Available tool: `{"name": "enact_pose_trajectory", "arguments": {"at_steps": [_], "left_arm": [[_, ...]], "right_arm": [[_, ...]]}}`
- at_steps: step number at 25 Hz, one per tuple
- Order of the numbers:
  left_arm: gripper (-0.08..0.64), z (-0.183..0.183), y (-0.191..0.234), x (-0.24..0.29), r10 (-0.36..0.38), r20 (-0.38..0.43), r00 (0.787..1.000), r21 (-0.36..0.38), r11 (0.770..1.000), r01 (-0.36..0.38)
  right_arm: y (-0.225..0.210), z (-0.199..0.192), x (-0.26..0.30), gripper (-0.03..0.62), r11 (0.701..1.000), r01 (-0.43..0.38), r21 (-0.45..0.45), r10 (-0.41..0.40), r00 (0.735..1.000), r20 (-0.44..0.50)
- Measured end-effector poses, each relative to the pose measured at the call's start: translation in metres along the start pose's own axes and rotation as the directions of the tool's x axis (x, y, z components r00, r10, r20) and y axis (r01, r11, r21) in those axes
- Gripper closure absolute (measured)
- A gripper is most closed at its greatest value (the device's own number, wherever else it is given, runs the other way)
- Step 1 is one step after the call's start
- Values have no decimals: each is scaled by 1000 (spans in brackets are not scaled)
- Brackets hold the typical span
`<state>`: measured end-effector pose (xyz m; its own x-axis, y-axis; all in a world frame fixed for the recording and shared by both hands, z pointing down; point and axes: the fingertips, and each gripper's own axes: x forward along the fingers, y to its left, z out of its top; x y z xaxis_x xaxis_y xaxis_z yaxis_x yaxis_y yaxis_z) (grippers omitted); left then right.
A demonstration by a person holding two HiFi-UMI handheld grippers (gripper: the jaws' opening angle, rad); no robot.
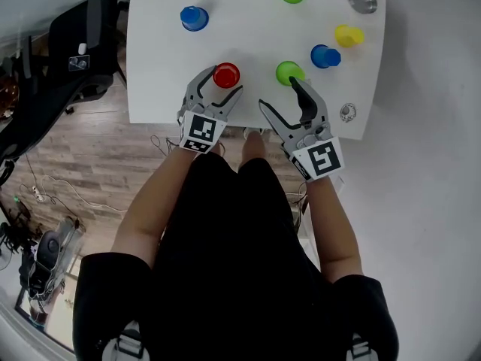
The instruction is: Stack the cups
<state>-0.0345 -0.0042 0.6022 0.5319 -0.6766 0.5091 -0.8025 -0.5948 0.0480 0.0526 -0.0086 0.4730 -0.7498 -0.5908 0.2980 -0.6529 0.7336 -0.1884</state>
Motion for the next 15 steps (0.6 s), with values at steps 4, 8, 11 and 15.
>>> {"name": "enact_pose_trajectory", "arguments": {"at_steps": [4, 8, 11, 15], "left_arm": [[279, -8, 4, 6, 13, -10, 1000, -18, 1000, -13], [320, -8, 8, 6, 18, 0, 1000, -17, 1000, -18], [314, 1, 10, 6, 19, 17, 1000, -9, 1000, -19], [311, 9, 16, 15, 18, 24, 1000, 4, 1000, -18]], "right_arm": [[2, -8, 2, 288, 1000, -5, 10, 5, 1000, -6], [2, -10, 5, 290, 1000, -2, 14, 2, 1000, -9], [0, -9, 6, 290, 1000, 4, 14, -4, 1000, -2], [-6, -7, 7, 290, 1000, 20, 14, -20, 1000, 2]]}}
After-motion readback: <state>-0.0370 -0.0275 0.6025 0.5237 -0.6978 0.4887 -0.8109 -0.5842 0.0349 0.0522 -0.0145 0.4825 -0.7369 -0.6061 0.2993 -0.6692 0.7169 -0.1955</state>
